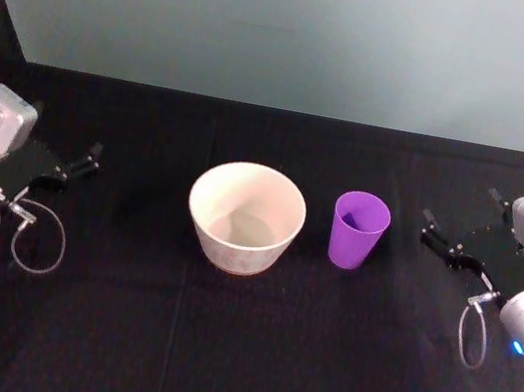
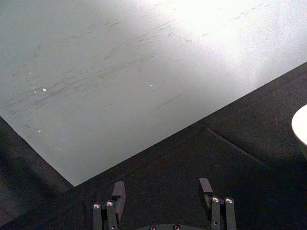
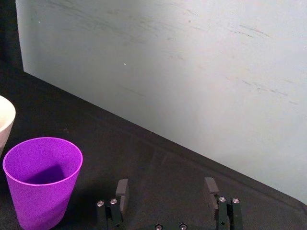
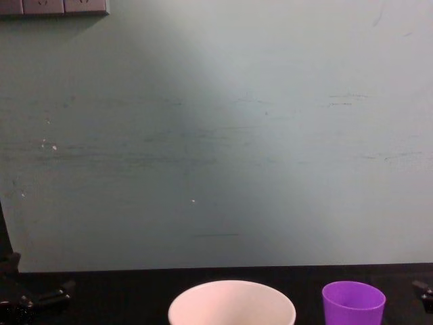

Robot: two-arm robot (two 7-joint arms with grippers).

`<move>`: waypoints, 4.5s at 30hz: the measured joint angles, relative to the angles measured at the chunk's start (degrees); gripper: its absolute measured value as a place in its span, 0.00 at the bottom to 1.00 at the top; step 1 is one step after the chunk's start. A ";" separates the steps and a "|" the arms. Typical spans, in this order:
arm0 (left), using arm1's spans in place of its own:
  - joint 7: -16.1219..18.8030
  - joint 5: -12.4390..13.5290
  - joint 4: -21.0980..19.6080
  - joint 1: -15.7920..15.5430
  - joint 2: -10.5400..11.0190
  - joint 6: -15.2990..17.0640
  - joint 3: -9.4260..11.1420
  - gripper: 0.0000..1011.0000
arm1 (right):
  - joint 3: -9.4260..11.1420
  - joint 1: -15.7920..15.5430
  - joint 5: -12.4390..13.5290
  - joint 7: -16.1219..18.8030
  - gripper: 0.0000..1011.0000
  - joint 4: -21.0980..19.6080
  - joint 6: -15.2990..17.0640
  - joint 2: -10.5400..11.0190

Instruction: Pick up the cup and pour the mung beans from the cup into the bowl.

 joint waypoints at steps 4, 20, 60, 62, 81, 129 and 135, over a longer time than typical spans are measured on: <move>0.00 0.00 0.00 0.00 0.00 0.00 0.00 0.99 | 0.00 0.00 0.00 0.00 0.99 0.00 0.00 0.00; 0.00 0.00 0.00 0.00 0.00 0.00 0.00 0.99 | 0.00 0.00 0.00 0.00 0.99 0.00 0.00 0.00; 0.00 0.00 0.00 0.00 0.00 0.00 0.00 0.99 | 1.37 -6.83 -1.54 -0.06 0.99 -7.10 2.83 1.50; 0.00 0.00 0.00 0.00 0.00 0.00 0.00 0.99 | 1.48 -7.87 -1.56 0.53 0.99 -8.09 2.99 1.74; 0.00 0.00 0.00 0.00 0.00 0.00 0.00 0.99 | 0.97 -5.79 4.06 12.33 0.99 -2.35 -1.02 -4.54; 0.00 0.00 0.00 0.00 0.00 0.00 0.00 0.99 | 4.95 1.62 3.09 21.60 0.99 10.92 -3.91 -15.34; 0.00 0.00 0.00 0.00 0.00 0.00 0.00 0.99 | 5.61 1.88 2.54 21.96 0.99 11.77 -4.15 -16.24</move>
